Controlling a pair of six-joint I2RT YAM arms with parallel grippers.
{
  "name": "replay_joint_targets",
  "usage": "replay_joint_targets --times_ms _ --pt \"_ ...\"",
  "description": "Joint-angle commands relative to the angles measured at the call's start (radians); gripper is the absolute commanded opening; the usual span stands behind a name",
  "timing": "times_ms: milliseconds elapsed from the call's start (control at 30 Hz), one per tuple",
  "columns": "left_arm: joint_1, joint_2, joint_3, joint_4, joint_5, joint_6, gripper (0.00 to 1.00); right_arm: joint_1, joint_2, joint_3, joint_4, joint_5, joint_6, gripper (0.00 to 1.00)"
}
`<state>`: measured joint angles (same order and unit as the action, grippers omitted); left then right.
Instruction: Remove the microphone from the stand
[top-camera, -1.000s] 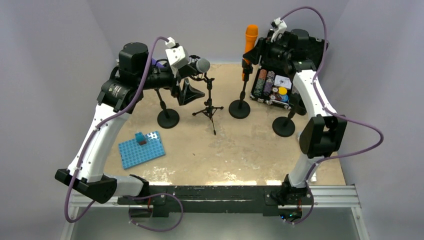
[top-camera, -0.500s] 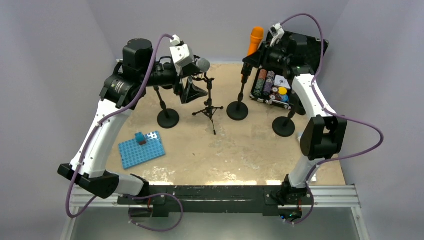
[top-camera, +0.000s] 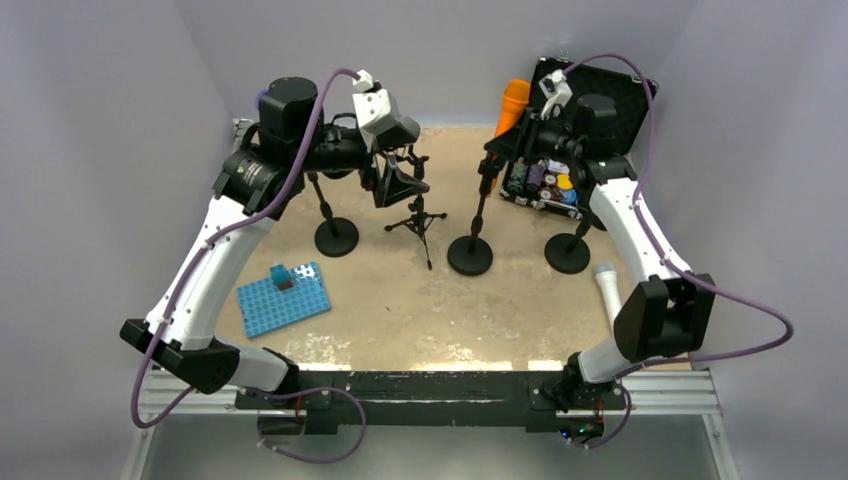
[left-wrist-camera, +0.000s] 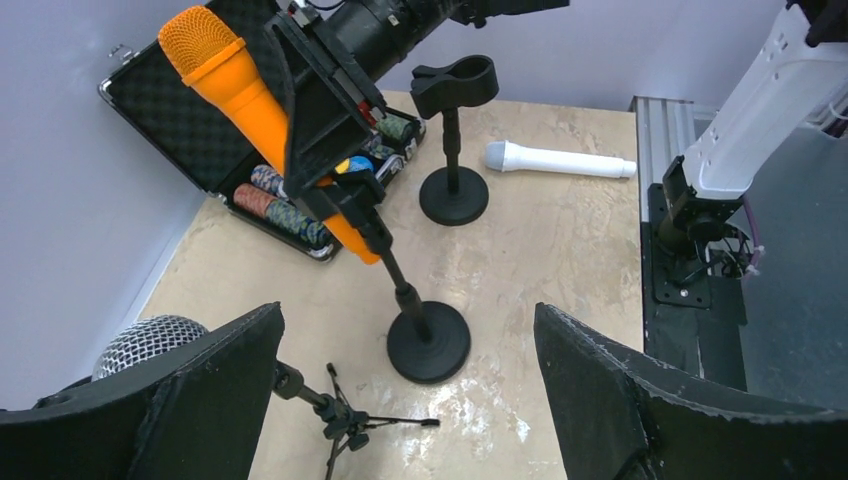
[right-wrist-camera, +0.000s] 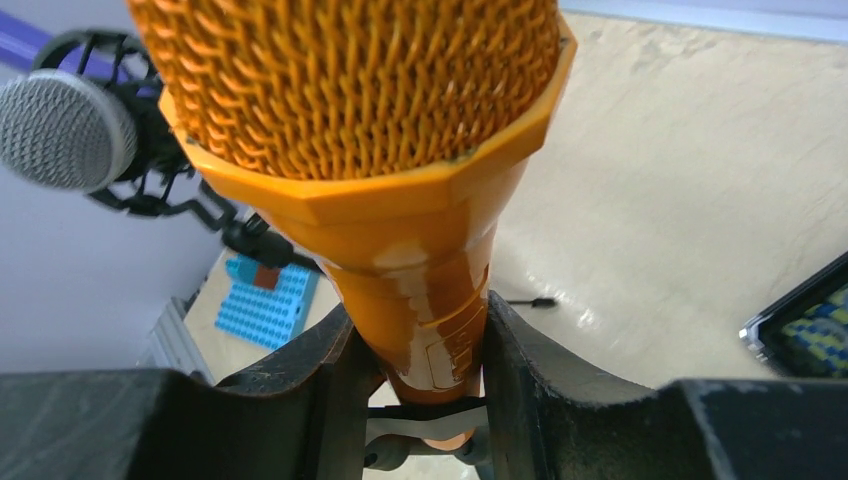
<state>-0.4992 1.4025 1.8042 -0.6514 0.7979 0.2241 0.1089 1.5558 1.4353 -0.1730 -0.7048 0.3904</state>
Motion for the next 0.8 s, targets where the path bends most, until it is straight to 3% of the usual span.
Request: replay_joint_targets --times_ms 0,467,767 --pt "-0.008 -0.034 -0.049 0.057 0.041 -0.018 0.99 0.046 -0.123 -0.069 -0.002 0.024 0.014 0.06" --pt "-0.052 -0.141 -0.217 0.046 0.055 -0.041 0.99 0.113 -0.389 -0.342 -0.053 0.133 0.047 0.0" --pt "-0.122 -0.087 -0.244 0.09 -0.031 -0.131 1.0 0.12 -0.462 -0.409 -0.095 0.212 0.089 0.0"
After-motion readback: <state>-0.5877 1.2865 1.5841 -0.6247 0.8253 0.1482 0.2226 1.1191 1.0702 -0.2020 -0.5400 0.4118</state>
